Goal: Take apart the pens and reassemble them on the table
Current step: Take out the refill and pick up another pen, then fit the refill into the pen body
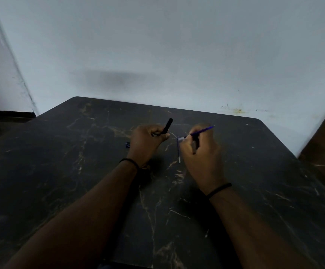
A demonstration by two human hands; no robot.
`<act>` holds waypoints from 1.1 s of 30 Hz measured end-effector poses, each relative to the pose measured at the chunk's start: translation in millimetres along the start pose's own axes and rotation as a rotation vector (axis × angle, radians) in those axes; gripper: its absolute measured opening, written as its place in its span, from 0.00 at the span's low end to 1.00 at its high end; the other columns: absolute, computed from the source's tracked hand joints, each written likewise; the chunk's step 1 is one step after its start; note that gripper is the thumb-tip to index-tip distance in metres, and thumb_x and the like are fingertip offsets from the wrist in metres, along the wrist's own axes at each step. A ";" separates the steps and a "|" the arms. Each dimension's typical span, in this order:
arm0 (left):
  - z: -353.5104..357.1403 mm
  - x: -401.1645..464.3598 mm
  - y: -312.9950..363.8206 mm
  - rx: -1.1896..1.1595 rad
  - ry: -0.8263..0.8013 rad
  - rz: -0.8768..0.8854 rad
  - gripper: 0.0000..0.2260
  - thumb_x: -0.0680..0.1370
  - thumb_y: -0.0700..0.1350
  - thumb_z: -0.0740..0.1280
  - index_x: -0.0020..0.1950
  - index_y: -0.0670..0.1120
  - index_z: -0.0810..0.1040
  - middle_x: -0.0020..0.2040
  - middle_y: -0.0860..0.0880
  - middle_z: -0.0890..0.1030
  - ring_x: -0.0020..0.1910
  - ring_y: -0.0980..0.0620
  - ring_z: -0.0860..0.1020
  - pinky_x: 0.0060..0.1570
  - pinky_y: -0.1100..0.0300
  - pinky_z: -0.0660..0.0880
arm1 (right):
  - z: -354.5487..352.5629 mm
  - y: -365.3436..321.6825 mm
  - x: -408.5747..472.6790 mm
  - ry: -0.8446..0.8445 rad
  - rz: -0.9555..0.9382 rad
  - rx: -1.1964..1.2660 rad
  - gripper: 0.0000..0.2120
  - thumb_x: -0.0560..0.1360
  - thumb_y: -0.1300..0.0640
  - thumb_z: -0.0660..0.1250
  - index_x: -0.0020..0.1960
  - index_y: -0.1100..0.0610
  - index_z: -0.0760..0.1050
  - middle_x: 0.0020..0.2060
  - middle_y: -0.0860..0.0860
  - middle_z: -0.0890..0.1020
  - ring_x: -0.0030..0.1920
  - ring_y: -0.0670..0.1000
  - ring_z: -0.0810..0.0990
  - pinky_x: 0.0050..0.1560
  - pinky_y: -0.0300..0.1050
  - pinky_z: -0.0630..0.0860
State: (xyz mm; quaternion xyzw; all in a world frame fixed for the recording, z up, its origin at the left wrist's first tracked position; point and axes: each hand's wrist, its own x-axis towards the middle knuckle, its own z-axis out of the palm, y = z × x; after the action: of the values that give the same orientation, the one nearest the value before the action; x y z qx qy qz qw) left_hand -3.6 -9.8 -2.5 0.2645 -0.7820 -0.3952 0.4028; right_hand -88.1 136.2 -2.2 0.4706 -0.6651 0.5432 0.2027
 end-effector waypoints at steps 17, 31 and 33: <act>3.5 -9.2 11.4 0.203 -0.110 0.164 0.08 0.74 0.43 0.73 0.52 0.47 0.84 0.45 0.47 0.86 0.42 0.52 0.82 0.44 0.62 0.78 | -1.4 15.6 6.6 0.059 0.017 0.068 0.01 0.77 0.54 0.62 0.48 0.50 0.71 0.37 0.51 0.73 0.36 0.51 0.72 0.38 0.40 0.67; 6.3 -4.2 5.6 0.022 0.020 0.110 0.06 0.73 0.43 0.74 0.49 0.46 0.85 0.45 0.52 0.85 0.42 0.55 0.82 0.45 0.60 0.80 | -1.7 9.8 5.9 0.011 0.083 0.062 0.11 0.80 0.49 0.63 0.59 0.53 0.76 0.47 0.45 0.77 0.50 0.51 0.78 0.47 0.50 0.79; 3.1 -0.9 4.3 -0.057 0.089 0.054 0.07 0.73 0.42 0.74 0.51 0.47 0.84 0.43 0.52 0.84 0.42 0.53 0.82 0.45 0.60 0.80 | -0.6 11.6 4.8 0.010 0.092 0.030 0.09 0.80 0.51 0.63 0.57 0.54 0.77 0.46 0.44 0.76 0.48 0.50 0.78 0.47 0.50 0.78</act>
State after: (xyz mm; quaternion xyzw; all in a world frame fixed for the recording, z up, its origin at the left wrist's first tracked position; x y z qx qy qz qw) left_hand -6.2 -5.6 -0.4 0.2492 -0.7586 -0.3942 0.4550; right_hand -100.4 134.4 -4.4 0.4398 -0.6768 0.5642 0.1737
